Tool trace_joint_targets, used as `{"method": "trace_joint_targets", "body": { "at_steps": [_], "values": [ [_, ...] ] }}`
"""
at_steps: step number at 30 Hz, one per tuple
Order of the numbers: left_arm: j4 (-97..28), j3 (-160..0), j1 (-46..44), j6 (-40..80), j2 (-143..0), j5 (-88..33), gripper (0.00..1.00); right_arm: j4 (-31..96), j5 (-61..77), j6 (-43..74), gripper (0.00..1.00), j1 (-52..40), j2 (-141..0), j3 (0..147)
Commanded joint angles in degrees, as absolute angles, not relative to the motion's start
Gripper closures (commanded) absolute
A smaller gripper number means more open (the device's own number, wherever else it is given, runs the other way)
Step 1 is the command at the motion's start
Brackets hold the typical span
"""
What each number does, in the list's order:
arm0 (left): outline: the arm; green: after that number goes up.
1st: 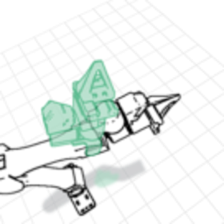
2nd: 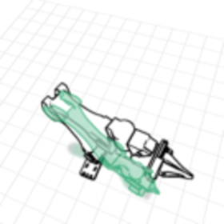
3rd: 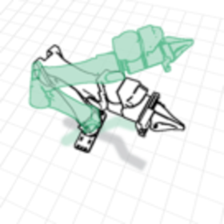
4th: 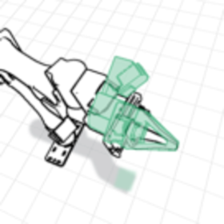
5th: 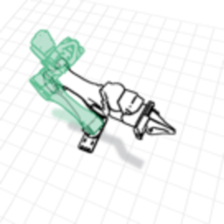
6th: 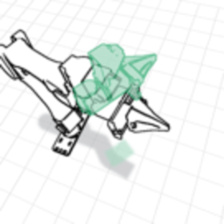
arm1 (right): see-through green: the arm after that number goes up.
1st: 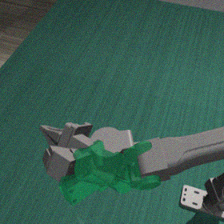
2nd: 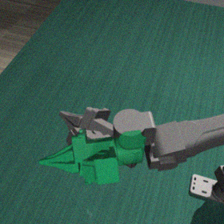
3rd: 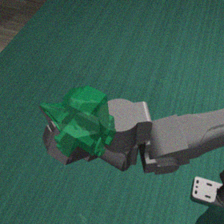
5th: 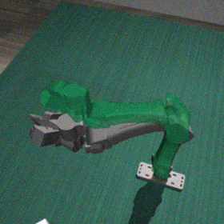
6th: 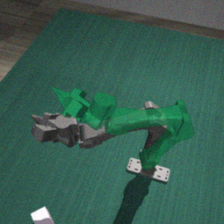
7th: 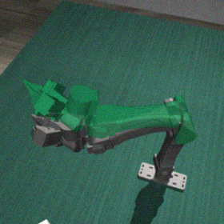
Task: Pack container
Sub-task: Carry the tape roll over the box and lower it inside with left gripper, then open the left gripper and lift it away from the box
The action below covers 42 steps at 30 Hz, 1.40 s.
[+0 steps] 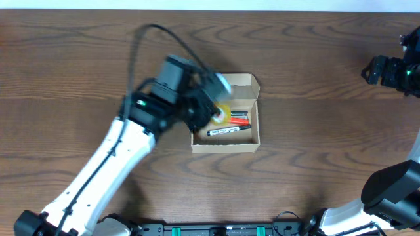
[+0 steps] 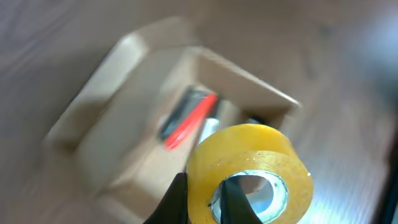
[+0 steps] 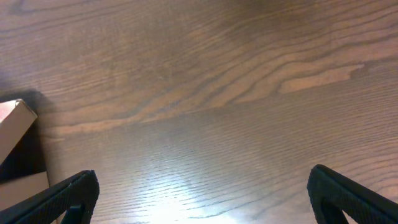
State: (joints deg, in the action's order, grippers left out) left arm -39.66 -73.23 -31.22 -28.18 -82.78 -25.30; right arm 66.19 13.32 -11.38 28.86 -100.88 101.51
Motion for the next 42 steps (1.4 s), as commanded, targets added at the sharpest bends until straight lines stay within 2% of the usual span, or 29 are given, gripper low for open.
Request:
{"method": "trace_joint_targets", "body": {
  "at_steps": [1,5,13,20,27,29,31,33,34,35,38,39,42],
  "values": [
    [-39.9,-73.6,-34.7,-45.1,-84.1,-26.4,0.94,66.2,13.9,-11.2,0.01,28.4,-100.8,101.6],
    [-39.6,-73.6,-35.4,-47.1,-86.2,-25.7,0.94,66.2,13.9,-11.2,0.01,28.4,-100.8,101.6],
    [-36.1,-73.7,-35.2,-50.2,-95.2,-17.0,0.94,66.5,14.0,-11.2,0.01,28.4,-100.8,101.6],
    [-34.2,-73.7,-34.7,-50.1,-103.8,-16.3,0.94,67.4,14.0,-11.2,0.01,28.4,-100.8,101.6],
    [-34.3,-73.7,-34.3,-49.7,-106.3,-15.9,0.92,67.9,14.0,-11.2,0.01,28.4,-100.8,101.6],
    [-34.6,-73.7,-34.1,-48.8,-106.3,-15.9,0.76,68.0,14.0,-11.2,0.01,28.4,-100.8,101.6],
    [-35.0,-73.7,-34.1,-47.6,-106.3,-15.9,0.42,68.1,14.0,-11.2,0.01,28.4,-100.8,101.6],
    [-35.4,-73.7,-34.1,-47.3,-106.3,-16.0,0.39,68.1,14.0,-11.2,0.01,28.4,-100.8,101.6],
    [-35.7,-73.7,-34.1,-47.3,-106.3,-16.0,0.33,68.1,14.0,-11.2,0.01,28.4,-100.8,101.6],
    [-35.8,-73.7,-34.1,-47.1,-106.3,-16.1,0.22,68.1,14.0,-11.2,0.01,28.4,-100.8,101.6],
    [-36.1,-73.7,-34.1,-45.3,-106.0,-15.9,0.13,68.0,14.0,-11.2,0.01,28.4,-100.8,101.6],
    [-36.2,-73.8,-34.1,-43.8,-105.5,-15.9,0.05,68.1,14.0,-11.2,0.01,28.4,-100.8,101.6],
    [-37.1,-74.3,-34.1,-40.5,-103.5,-15.9,0.05,68.0,14.0,-11.2,0.01,28.5,-100.8,101.6]
  ]
}}
